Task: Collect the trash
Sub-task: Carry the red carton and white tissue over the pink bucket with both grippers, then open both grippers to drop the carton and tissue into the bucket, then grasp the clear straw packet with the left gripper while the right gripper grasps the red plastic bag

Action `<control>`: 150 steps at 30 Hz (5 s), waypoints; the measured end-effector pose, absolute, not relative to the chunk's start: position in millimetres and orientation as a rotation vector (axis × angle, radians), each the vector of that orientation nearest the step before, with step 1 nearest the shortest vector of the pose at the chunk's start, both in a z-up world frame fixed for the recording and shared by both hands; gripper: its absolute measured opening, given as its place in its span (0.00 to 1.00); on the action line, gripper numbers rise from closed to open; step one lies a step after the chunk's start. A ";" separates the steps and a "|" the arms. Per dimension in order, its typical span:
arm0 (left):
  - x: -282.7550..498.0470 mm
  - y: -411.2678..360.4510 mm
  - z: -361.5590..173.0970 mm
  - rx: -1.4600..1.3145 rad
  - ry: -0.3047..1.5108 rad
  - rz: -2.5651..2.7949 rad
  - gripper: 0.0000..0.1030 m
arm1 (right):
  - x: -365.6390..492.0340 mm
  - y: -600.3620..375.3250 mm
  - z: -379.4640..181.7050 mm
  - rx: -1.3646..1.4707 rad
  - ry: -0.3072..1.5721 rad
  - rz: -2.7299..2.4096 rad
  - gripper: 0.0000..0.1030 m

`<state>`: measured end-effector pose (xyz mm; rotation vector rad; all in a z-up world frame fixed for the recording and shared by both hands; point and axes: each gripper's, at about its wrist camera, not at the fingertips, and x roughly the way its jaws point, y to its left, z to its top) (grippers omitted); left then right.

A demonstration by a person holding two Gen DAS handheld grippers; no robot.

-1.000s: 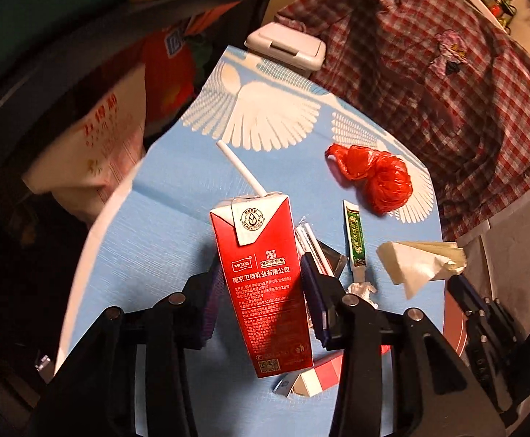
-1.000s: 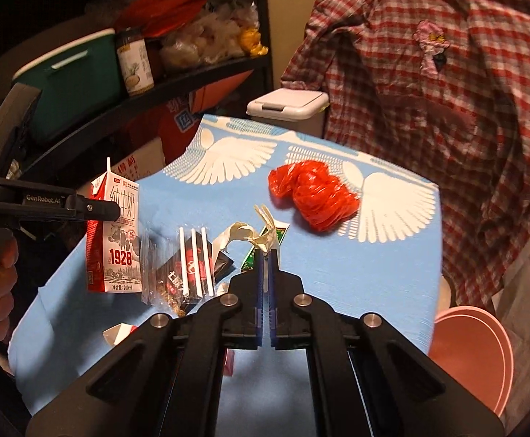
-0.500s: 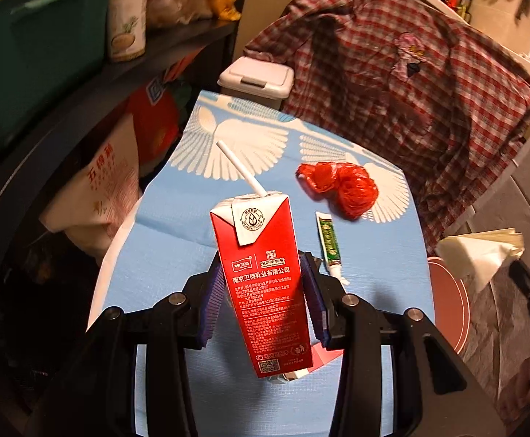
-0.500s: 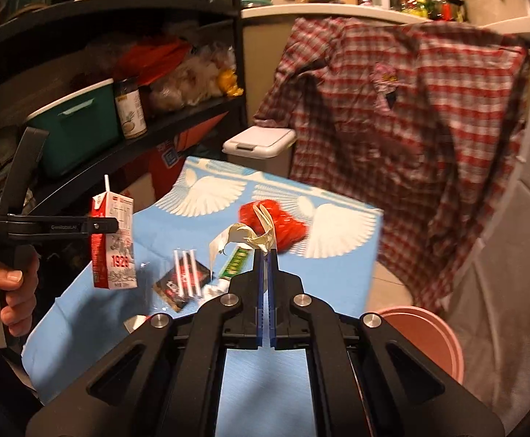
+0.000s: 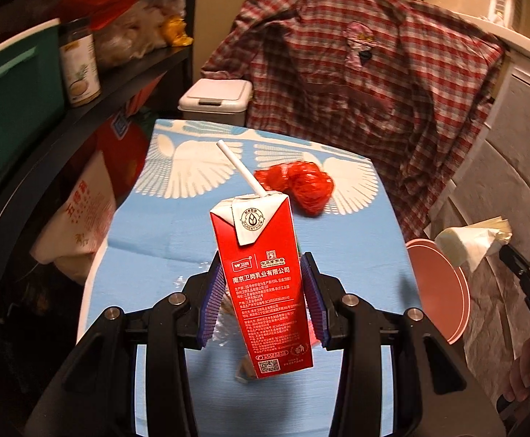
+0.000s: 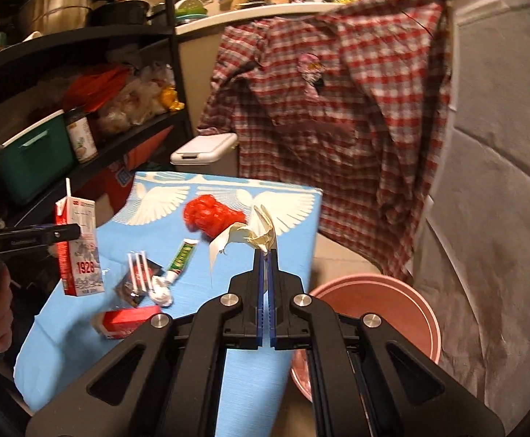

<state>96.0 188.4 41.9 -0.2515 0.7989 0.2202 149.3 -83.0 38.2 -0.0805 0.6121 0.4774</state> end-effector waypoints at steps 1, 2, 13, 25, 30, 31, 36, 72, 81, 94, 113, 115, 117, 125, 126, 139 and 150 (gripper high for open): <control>97.2 184.3 42.1 -0.246 0.798 0.216 0.40 | 149.6 -85.4 35.9 -0.085 0.615 0.469 0.02; 98.4 180.6 42.2 -0.243 0.798 0.213 0.40 | 149.9 -88.2 34.0 -0.088 0.618 0.462 0.02; 113.5 141.9 43.3 -0.220 0.798 0.164 0.40 | 153.7 -114.9 28.2 -0.071 0.623 0.426 0.02; 129.3 101.4 43.2 -0.204 0.796 0.114 0.40 | 161.0 -148.0 23.7 -0.036 0.637 0.372 0.02; 135.6 81.0 43.4 -0.188 0.785 0.071 0.40 | 164.8 -160.1 21.1 -0.022 0.648 0.349 0.02; 136.8 76.6 43.7 -0.189 0.781 0.058 0.40 | 165.8 -163.0 20.7 -0.020 0.651 0.345 0.02; 144.0 57.9 44.4 -0.190 0.775 0.007 0.40 | 169.7 -172.8 16.3 -0.008 0.669 0.324 0.02; 207.5 -63.7 3.0 -0.111 0.817 -0.246 0.47 | 210.1 -210.6 -36.5 0.013 0.837 0.204 0.26; 185.7 -44.9 26.4 -0.095 0.760 -0.262 0.44 | 196.5 -202.7 -15.1 0.031 0.763 0.228 0.26; 136.5 49.6 60.3 -0.087 0.664 -0.169 0.36 | 163.7 -150.9 26.3 0.043 0.633 0.302 0.27; 115.0 230.4 8.7 -0.225 0.737 0.106 0.32 | 148.0 -61.9 29.9 -0.047 0.564 0.437 0.13; 118.4 239.1 -2.9 -0.238 0.760 0.123 0.32 | 149.9 -53.9 27.8 -0.056 0.561 0.449 0.13; 122.8 248.0 -16.0 -0.265 0.783 0.138 0.32 | 152.1 -47.7 25.4 -0.061 0.560 0.460 0.13; 143.4 260.2 -52.5 -0.314 0.861 0.154 0.36 | 164.7 -24.9 13.0 -0.066 0.571 0.502 0.14; 145.8 259.8 -56.6 -0.323 0.873 0.153 0.42 | 167.6 -22.1 11.4 -0.069 0.573 0.507 0.14; 169.9 255.9 -93.3 -0.357 1.009 0.144 0.52 | 237.0 58.4 -24.4 -0.085 0.649 0.604 0.53; 172.8 262.8 -86.0 -0.340 1.002 0.148 0.05 | 297.0 132.2 -58.5 -0.197 0.721 0.594 0.58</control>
